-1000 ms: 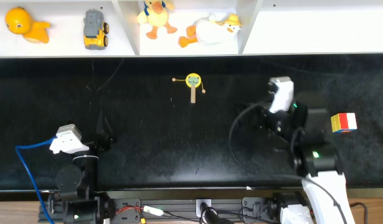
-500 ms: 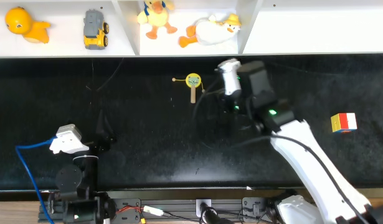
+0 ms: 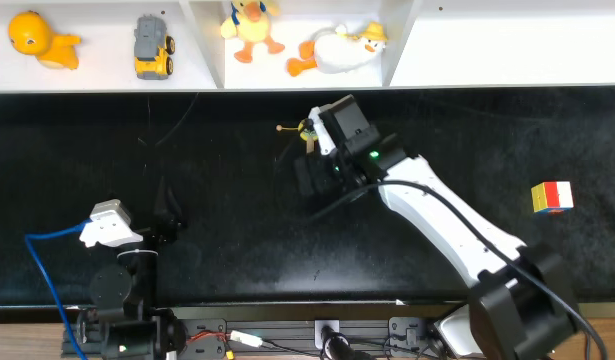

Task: Store Toys

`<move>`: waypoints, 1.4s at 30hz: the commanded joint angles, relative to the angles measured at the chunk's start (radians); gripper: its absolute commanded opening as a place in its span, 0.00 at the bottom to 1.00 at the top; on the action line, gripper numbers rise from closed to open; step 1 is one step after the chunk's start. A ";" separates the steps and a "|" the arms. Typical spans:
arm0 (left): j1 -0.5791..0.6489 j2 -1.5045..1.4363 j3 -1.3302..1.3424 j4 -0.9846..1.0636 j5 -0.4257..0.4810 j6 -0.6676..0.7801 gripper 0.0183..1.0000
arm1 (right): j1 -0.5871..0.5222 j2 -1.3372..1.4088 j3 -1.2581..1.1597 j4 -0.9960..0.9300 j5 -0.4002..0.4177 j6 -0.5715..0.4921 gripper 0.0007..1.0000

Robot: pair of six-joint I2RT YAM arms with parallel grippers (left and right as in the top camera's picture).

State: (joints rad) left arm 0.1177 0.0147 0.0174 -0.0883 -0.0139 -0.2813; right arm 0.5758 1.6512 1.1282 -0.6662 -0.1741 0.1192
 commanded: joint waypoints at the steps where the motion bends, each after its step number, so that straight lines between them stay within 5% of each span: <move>1: -0.008 -0.012 -0.010 0.005 0.013 0.019 1.00 | 0.021 0.056 0.063 0.005 0.019 0.043 0.98; 24: -0.008 -0.012 -0.010 0.005 0.013 0.019 1.00 | 0.034 0.242 0.179 -0.011 0.075 0.185 0.92; 42: -0.008 -0.012 -0.010 0.005 0.013 0.019 1.00 | 0.033 0.331 0.179 -0.048 0.079 0.180 0.54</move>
State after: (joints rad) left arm 0.1177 0.0147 0.0174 -0.0883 -0.0113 -0.2813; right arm 0.6037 1.9293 1.3113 -0.7025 -0.0853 0.2909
